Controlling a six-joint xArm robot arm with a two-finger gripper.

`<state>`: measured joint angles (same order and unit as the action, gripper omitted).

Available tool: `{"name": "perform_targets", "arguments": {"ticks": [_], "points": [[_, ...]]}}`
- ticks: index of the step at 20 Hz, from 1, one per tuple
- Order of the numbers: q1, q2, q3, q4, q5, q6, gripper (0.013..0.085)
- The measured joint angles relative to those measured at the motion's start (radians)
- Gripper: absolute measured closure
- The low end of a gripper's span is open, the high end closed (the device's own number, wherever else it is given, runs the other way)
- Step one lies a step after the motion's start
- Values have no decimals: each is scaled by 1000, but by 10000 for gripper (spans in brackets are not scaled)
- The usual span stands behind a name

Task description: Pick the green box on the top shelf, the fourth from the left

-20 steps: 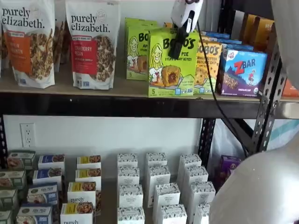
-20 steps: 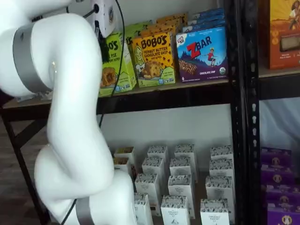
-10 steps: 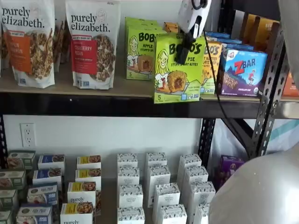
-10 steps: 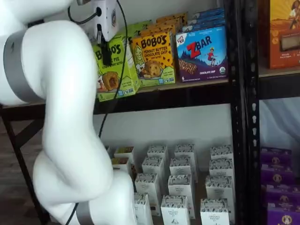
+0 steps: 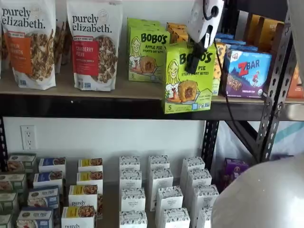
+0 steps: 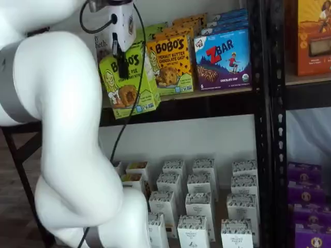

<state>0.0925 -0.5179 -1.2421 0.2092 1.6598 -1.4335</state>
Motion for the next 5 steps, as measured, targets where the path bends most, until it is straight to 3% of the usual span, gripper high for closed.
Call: {"name": "perform_targets", "arguments": {"ticks": [5], "points": [[-25, -28, 41, 3, -7, -27, 730]]}}
